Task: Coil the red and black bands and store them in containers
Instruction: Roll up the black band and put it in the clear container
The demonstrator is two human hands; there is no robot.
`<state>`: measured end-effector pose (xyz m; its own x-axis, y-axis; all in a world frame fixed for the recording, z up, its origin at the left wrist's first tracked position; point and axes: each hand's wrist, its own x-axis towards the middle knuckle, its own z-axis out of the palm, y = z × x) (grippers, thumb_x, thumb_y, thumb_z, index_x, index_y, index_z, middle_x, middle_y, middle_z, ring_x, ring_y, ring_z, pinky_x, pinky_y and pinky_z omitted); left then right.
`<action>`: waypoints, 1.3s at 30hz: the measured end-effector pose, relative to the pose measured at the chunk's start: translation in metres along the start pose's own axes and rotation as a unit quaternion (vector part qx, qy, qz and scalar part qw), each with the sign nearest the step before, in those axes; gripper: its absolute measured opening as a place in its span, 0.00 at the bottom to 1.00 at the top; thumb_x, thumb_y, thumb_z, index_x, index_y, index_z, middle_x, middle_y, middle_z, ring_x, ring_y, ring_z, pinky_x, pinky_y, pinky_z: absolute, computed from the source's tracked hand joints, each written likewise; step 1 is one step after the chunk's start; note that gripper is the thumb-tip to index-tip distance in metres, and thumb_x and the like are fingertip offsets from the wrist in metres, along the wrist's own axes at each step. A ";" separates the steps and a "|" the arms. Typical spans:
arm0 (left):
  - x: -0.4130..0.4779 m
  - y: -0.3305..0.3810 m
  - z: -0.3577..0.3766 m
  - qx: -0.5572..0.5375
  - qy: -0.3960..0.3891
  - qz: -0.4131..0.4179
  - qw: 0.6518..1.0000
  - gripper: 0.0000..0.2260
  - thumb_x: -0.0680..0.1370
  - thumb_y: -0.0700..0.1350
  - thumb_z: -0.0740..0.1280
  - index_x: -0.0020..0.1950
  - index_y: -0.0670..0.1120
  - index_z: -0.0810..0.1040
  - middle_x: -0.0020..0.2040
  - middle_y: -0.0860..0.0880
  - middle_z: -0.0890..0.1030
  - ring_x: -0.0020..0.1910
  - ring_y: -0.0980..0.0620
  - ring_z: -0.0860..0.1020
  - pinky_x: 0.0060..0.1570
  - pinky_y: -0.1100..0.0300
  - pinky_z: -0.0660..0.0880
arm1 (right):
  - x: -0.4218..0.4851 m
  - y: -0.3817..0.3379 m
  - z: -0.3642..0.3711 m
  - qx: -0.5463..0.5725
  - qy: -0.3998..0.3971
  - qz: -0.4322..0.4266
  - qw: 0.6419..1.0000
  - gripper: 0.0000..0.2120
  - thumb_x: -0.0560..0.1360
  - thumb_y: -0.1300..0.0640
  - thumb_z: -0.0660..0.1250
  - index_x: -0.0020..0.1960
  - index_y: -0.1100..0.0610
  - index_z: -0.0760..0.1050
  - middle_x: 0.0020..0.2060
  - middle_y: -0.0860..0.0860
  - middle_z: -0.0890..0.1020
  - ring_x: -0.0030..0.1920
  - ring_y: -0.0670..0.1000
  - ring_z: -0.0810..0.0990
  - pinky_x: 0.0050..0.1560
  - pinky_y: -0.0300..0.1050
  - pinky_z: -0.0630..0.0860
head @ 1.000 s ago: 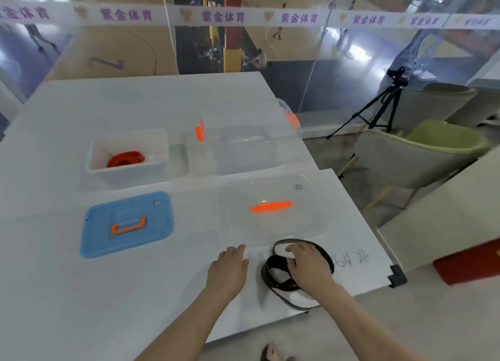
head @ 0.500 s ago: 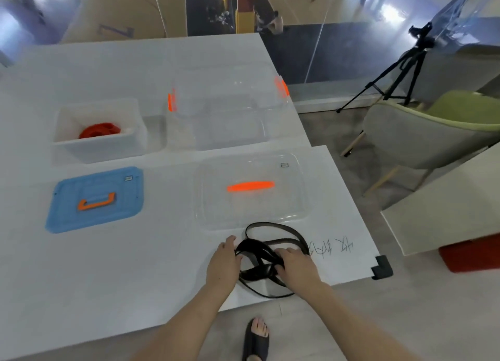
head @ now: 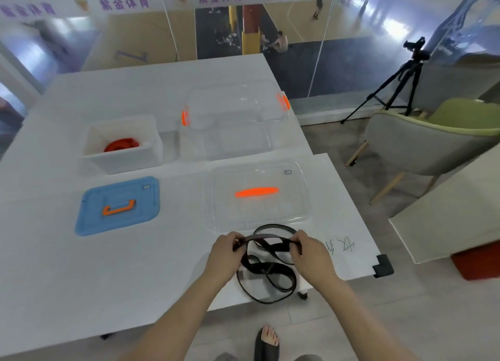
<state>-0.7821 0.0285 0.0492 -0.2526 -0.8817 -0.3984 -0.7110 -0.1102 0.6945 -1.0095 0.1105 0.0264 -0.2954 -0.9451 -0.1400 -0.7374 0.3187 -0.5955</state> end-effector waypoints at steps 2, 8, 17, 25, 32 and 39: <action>-0.012 0.012 -0.010 -0.049 -0.027 0.009 0.998 0.06 0.80 0.45 0.69 0.56 0.50 0.77 0.49 0.51 0.83 0.44 0.53 0.82 0.36 0.71 0.74 | -0.005 -0.016 -0.017 0.043 0.014 0.011 0.999 0.01 0.82 0.54 0.64 0.52 0.50 0.74 0.37 0.48 0.83 0.40 0.53 0.82 0.41 0.52 0.78; -0.034 0.049 -0.041 -0.146 -0.042 0.071 0.986 0.09 0.77 0.47 0.75 0.55 0.54 0.79 0.47 0.52 0.84 0.47 0.55 0.83 0.46 0.68 0.74 | -0.016 -0.060 -0.061 0.227 0.059 0.033 0.972 0.04 0.82 0.53 0.67 0.49 0.46 0.76 0.42 0.45 0.86 0.43 0.44 0.85 0.47 0.50 0.82; -0.057 0.110 -0.082 -0.177 -0.049 0.182 0.966 0.09 0.76 0.47 0.75 0.52 0.60 0.81 0.49 0.53 0.85 0.50 0.53 0.84 0.54 0.56 0.79 | -0.017 -0.129 -0.149 0.352 0.153 -0.071 0.921 0.07 0.81 0.63 0.69 0.48 0.53 0.80 0.45 0.43 0.87 0.49 0.49 0.85 0.41 0.43 0.84; -0.075 0.166 -0.101 -0.171 -0.055 0.267 0.947 0.07 0.77 0.50 0.73 0.53 0.58 0.79 0.43 0.50 0.83 0.45 0.49 0.84 0.52 0.56 0.81 | -0.014 -0.171 -0.215 0.384 0.187 -0.171 0.888 0.08 0.76 0.61 0.76 0.47 0.49 0.82 0.45 0.48 0.86 0.49 0.55 0.84 0.45 0.54 0.84; -0.075 0.183 -0.104 -0.219 -0.011 0.279 0.935 0.10 0.79 0.46 0.71 0.58 0.58 0.80 0.45 0.50 0.83 0.47 0.48 0.84 0.55 0.51 0.82 | -0.005 -0.170 -0.230 0.386 0.179 -0.187 0.886 0.09 0.76 0.60 0.76 0.47 0.45 0.84 0.44 0.46 0.87 0.45 0.49 0.84 0.48 0.51 0.81; -0.080 0.192 -0.097 -0.249 0.028 0.283 0.926 0.13 0.84 0.41 0.64 0.66 0.53 0.77 0.54 0.53 0.86 0.58 0.54 0.84 0.64 0.50 0.79 | -0.006 -0.173 -0.216 0.416 0.153 -0.170 0.880 0.09 0.75 0.61 0.78 0.48 0.47 0.84 0.46 0.50 0.87 0.49 0.55 0.86 0.57 0.61 0.83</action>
<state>-0.8344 0.0339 0.2723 -0.4475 -0.8839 0.1360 -0.0800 0.1910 0.9783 -1.0114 0.0762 0.3016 -0.3872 -0.8710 0.3023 -0.1533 -0.2625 -0.9527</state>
